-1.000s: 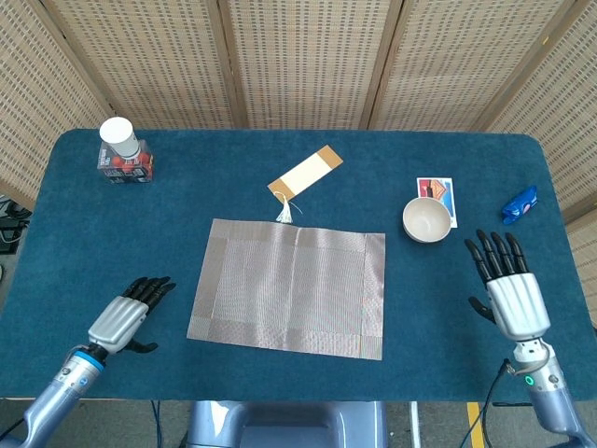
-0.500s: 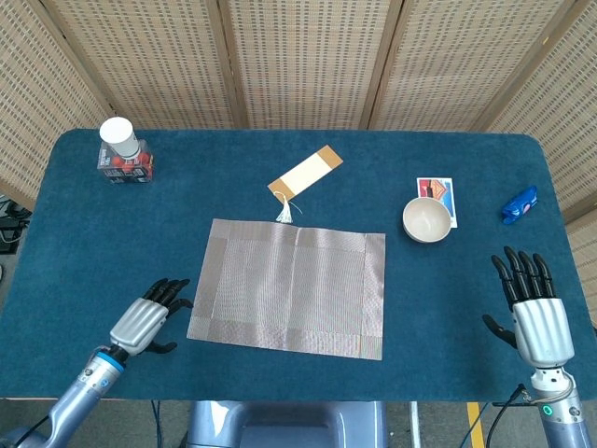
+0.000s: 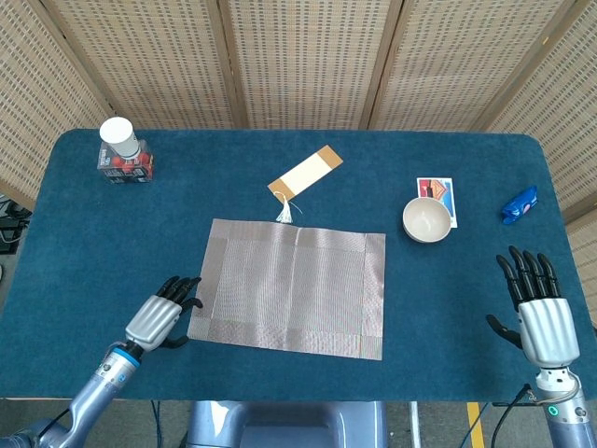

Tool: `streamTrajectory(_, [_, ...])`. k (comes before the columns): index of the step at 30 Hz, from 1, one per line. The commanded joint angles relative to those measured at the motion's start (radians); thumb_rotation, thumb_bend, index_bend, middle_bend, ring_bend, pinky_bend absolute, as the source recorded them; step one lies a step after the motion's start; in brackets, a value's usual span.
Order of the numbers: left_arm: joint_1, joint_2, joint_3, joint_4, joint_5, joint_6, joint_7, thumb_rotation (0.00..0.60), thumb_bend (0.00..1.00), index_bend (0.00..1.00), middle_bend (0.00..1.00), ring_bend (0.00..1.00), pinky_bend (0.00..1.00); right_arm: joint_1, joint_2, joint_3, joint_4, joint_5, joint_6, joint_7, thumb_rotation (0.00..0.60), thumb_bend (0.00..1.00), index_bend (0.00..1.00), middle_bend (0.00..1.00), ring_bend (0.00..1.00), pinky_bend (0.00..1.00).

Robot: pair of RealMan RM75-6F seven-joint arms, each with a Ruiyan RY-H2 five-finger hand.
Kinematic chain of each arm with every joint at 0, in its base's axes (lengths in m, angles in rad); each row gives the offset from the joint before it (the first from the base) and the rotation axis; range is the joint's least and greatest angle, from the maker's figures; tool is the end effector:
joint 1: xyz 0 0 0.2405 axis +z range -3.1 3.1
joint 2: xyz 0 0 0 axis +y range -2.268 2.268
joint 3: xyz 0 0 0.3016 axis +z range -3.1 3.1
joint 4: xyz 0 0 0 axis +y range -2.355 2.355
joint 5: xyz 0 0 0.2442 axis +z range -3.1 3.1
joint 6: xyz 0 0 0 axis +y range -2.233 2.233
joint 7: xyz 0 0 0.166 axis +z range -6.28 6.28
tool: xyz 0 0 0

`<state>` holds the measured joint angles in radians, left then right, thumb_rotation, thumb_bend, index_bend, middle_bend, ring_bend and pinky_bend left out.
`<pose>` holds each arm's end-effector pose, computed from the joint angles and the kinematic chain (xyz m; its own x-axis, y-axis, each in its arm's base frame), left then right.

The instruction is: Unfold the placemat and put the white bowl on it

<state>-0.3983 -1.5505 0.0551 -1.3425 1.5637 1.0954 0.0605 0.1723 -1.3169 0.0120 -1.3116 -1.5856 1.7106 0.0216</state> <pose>-0.3011 0.2680 -0.0711 0.4472 0.3581 0.8197 0.8658 -0.4033 -0.2962 -0.3633 -0.2327 0.1244 0.4322 0.2280 0.8725 -0.8657 -0.1659 0.4722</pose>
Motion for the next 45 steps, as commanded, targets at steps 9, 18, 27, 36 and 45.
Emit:
streamTrajectory(9, [0.001,-0.039,0.018,0.048,0.015,0.013,-0.024,0.600,0.21,0.30,0.00,0.00,0.00,-0.009,0.003,0.019,0.000,-0.009,-0.011,0.011,0.600,0.00,0.06,0.00,0.00,0.00])
streamTrajectory(18, [0.001,-0.036,0.021,0.046,0.011,0.017,-0.026,0.600,0.21,0.30,0.00,0.00,0.00,-0.016,0.002,0.032,-0.001,-0.018,-0.016,0.013,0.600,0.00,0.07,0.00,0.00,0.00])
streamTrajectory(27, [-0.011,-0.048,0.015,0.056,0.002,0.001,-0.011,0.600,0.35,0.31,0.00,0.00,0.00,-0.021,0.003,0.042,-0.002,-0.026,-0.022,0.013,0.600,0.00,0.07,0.00,0.00,0.00])
streamTrajectory(36, [-0.024,-0.062,0.006,0.058,-0.004,-0.006,-0.003,0.600,0.54,0.33,0.00,0.00,0.00,-0.024,0.005,0.049,-0.002,-0.032,-0.029,0.020,0.600,0.00,0.07,0.00,0.00,0.00])
streamTrajectory(45, [-0.033,-0.067,0.000,0.050,-0.010,-0.010,0.009,0.600,0.60,0.47,0.00,0.00,0.00,-0.028,0.006,0.054,-0.003,-0.043,-0.026,0.026,0.600,0.00,0.08,0.00,0.00,0.00])
